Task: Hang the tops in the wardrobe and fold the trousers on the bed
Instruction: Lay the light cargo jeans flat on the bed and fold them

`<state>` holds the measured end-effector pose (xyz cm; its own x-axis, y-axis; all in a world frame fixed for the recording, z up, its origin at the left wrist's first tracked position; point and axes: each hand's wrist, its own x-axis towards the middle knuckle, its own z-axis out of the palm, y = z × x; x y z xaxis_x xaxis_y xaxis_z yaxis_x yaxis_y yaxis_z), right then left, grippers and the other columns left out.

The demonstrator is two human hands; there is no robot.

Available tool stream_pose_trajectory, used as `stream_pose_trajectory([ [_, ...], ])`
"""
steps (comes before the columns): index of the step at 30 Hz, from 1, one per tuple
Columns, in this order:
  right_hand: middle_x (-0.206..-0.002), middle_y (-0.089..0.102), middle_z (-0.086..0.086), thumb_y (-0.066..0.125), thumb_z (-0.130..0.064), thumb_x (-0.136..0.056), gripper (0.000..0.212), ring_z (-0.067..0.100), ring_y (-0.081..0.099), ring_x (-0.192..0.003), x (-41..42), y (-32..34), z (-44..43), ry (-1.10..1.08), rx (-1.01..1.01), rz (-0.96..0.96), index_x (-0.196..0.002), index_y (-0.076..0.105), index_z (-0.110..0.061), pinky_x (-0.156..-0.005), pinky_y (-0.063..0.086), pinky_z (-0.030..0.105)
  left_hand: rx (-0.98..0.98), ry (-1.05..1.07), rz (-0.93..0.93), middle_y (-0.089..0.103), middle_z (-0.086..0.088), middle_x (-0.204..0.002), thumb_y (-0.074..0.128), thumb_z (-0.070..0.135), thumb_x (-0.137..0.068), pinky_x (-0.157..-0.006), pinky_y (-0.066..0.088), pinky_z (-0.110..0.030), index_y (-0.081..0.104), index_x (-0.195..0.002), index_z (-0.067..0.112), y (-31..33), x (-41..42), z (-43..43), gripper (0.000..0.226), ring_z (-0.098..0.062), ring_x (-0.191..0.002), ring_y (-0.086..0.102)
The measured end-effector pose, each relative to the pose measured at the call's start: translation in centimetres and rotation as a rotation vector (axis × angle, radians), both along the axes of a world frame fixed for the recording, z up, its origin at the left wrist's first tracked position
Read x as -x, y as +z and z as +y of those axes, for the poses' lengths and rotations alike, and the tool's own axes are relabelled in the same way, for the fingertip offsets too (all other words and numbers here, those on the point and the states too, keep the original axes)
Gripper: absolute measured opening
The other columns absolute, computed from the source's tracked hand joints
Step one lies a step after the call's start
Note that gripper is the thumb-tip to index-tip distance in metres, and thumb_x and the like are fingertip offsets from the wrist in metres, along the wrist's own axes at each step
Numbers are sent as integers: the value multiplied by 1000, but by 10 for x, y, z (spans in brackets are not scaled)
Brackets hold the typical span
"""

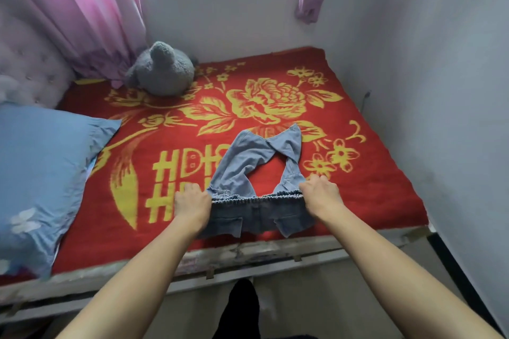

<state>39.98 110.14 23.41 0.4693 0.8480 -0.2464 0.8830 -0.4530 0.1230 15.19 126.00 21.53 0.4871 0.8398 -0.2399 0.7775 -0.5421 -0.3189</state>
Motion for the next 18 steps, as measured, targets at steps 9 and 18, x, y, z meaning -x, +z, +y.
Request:
stream_pose_trajectory([
  [9,-131,49,10,61,-22,-88,46,28,52,-123,-46,-42,88,-63,382,113,-132,54,-11,-97,47,40,246,-58,32,50,-6,-121,44,3,-90,-88,47,-40,61,-118,16,-45,-42,97,36,-27,-117,48],
  [18,-103,64,14,70,-22,-85,28,26,65,-88,-144,32,250,-285,604,671,-110,70,-9,-84,60,41,857,78,271,72,-22,-103,48,4,-90,-74,62,-42,66,-110,-7,18,-135,281,29,-30,-83,74],
])
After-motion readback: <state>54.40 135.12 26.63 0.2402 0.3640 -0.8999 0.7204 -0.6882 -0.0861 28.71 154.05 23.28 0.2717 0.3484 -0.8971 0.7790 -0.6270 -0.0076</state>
